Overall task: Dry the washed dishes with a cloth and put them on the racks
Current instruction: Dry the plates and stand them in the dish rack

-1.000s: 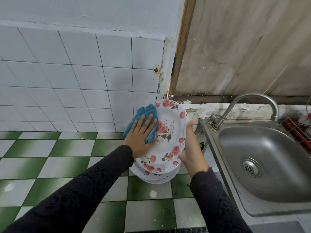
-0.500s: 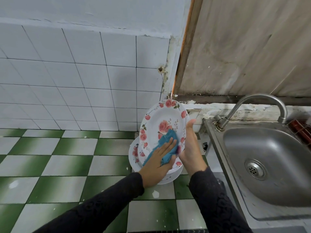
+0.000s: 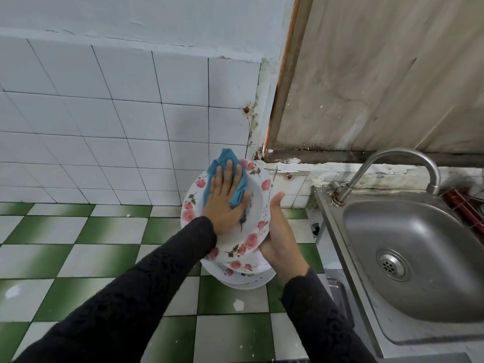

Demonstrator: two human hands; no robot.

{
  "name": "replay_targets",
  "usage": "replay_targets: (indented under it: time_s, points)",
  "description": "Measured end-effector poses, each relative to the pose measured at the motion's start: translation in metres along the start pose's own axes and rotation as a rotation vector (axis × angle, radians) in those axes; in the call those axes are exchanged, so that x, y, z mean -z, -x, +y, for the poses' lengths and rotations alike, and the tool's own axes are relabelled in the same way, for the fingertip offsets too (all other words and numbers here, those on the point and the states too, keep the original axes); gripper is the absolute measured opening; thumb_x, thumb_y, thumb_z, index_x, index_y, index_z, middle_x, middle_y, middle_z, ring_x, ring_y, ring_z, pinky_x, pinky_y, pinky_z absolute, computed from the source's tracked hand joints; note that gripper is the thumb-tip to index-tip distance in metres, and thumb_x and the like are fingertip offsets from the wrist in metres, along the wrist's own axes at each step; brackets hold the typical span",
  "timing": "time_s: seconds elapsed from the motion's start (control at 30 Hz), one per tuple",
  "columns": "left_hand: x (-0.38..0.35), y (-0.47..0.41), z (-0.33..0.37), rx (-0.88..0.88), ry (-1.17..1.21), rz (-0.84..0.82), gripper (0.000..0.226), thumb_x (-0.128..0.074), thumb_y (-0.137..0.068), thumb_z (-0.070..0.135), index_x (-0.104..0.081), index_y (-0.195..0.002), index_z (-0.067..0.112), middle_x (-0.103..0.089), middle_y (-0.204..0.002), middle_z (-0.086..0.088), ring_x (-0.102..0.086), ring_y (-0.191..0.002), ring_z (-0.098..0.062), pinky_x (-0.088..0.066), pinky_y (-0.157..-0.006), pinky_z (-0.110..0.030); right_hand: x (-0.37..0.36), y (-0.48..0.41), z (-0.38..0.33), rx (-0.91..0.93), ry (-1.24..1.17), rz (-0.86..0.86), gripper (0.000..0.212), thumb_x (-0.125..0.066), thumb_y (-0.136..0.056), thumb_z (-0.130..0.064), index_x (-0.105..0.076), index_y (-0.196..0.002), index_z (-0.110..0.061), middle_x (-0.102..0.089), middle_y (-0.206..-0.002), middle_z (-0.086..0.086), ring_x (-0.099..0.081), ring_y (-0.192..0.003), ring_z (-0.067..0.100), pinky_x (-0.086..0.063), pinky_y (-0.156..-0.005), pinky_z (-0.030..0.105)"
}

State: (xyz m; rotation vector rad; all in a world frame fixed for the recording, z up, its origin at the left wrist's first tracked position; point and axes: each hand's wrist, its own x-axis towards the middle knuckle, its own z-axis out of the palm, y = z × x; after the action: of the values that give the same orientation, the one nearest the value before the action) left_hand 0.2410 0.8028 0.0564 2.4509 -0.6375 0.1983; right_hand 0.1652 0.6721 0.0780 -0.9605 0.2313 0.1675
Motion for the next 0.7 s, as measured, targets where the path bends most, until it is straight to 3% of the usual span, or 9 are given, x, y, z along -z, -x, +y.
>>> replay_targets:
  time_s: [0.2, 0.3, 0.53, 0.7]
  points:
    - [-0.012, 0.040, -0.042, -0.078, -0.224, -0.161, 0.072, 0.006, -0.091, 0.070, 0.025, -0.150, 0.033, 0.031, -0.158, 0.009, 0.030, -0.145, -0.012, 0.016, -0.120, -0.036, 0.016, 0.001, -0.008, 0.065, 0.002, 0.063, 0.088, -0.051, -0.081, -0.081, -0.049, -0.146, -0.021, -0.059, -0.141, 0.018, -0.056, -0.130, 0.040, -0.037, -0.113, 0.061]
    - [-0.022, 0.059, -0.033, 0.003, -0.136, -0.273, 0.080, 0.011, -0.083, 0.076, 0.022, -0.149, 0.033, 0.031, -0.157, 0.010, 0.034, -0.143, -0.009, 0.017, -0.120, -0.035, 0.019, 0.002, -0.011, 0.108, 0.063, 0.062, 0.080, -0.043, -0.089, -0.076, -0.047, -0.148, -0.022, -0.060, -0.141, 0.013, -0.057, -0.130, 0.035, -0.039, -0.113, 0.059]
    - [-0.018, 0.089, 0.032, 0.015, 0.334, -0.330, 0.055, -0.024, -0.100, 0.055, -0.001, -0.149, 0.045, 0.002, -0.160, 0.023, 0.006, -0.146, 0.007, 0.007, -0.117, -0.016, 0.009, -0.002, -0.016, 0.121, -0.020, 0.108, 0.071, -0.042, -0.094, -0.066, -0.048, -0.147, -0.020, -0.059, -0.142, 0.014, -0.060, -0.126, 0.034, -0.044, -0.110, 0.057]
    - [-0.009, 0.094, 0.035, -0.109, 0.264, -0.232, 0.058, -0.030, -0.098, 0.058, -0.003, -0.148, 0.047, -0.009, -0.158, 0.027, -0.003, -0.146, 0.009, 0.003, -0.117, -0.015, 0.009, -0.006, -0.021, 0.077, -0.114, 0.062, 0.084, -0.043, -0.088, -0.076, -0.043, -0.151, -0.021, -0.053, -0.147, 0.018, -0.056, -0.130, 0.040, -0.040, -0.112, 0.060]
